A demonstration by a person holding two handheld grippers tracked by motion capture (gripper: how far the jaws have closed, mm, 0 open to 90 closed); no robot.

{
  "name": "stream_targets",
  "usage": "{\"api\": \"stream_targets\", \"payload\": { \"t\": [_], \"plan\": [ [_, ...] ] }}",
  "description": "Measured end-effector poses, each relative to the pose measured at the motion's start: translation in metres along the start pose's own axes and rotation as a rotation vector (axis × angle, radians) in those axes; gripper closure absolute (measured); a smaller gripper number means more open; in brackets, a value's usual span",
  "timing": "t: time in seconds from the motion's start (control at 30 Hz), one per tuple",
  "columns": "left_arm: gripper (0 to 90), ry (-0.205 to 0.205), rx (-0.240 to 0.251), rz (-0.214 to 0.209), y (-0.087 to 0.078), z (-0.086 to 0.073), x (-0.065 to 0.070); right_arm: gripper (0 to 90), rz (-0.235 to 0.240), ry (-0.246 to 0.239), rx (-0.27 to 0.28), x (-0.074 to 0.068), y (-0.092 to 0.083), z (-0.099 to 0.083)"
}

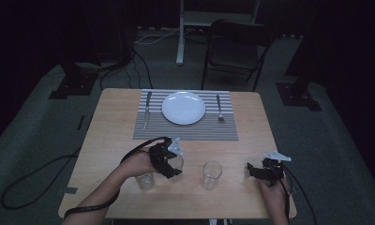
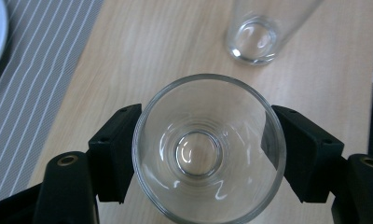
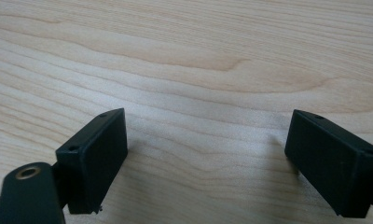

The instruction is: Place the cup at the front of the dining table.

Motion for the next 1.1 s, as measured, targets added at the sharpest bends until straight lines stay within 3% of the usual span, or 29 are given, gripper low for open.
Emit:
{"api": "stream_targets", "payload": {
  "t": [0.17,0.4,0.47,0.5,0.53,0.6,0.73,0.9,1.1],
  "plan": [
    [29.2,-0.049,0.034,0.046,-0.008,0.001,-0.012,12.7,0.0,0.0,-0.001,0.0,0.0,0.0],
    [29.3,-0.1,0.043,0.089,-0.016,0.0,-0.027,12.7,0.0,0.001,-0.001,0.0,0.0,0.0],
    [29.3,-0.138,0.032,0.101,-0.019,-0.001,-0.033,12.7,0.0,0.002,-0.001,0.0,0.0,0.0],
    [29.3,-0.138,0.032,0.101,-0.019,-0.001,-0.033,12.7,0.0,0.002,-0.001,0.0,0.0,0.0],
    [29.3,-0.192,0.028,0.127,-0.021,-0.002,-0.04,12.7,0.0,0.001,0.0,0.0,0.0,0.0],
    [29.3,-0.227,0.037,0.146,-0.024,-0.004,-0.047,12.7,0.0,-0.001,0.002,0.0,0.0,0.0],
    [29.2,-0.271,0.062,0.155,-0.03,-0.006,-0.058,12.7,0.0,-0.001,0.0,0.0,0.0,0.0],
    [29.3,-0.318,0.101,0.208,-0.038,-0.007,-0.077,12.7,0.0,0.002,-0.001,0.0,0.0,0.0],
    [29.3,-0.411,0.153,0.26,-0.049,-0.012,-0.103,12.7,0.0,0.0,-0.001,0.0,0.0,0.0]
  ]
}}
Point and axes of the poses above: each handheld gripper's, and its own axes: y roughly forward along the jaws, z roughly out of its top, x roughly to its right, the point moved 7 cm from there along y, roughly forward along the jaws, and after that the axes turned 15 degrees about -z, right-handed, at the moved point
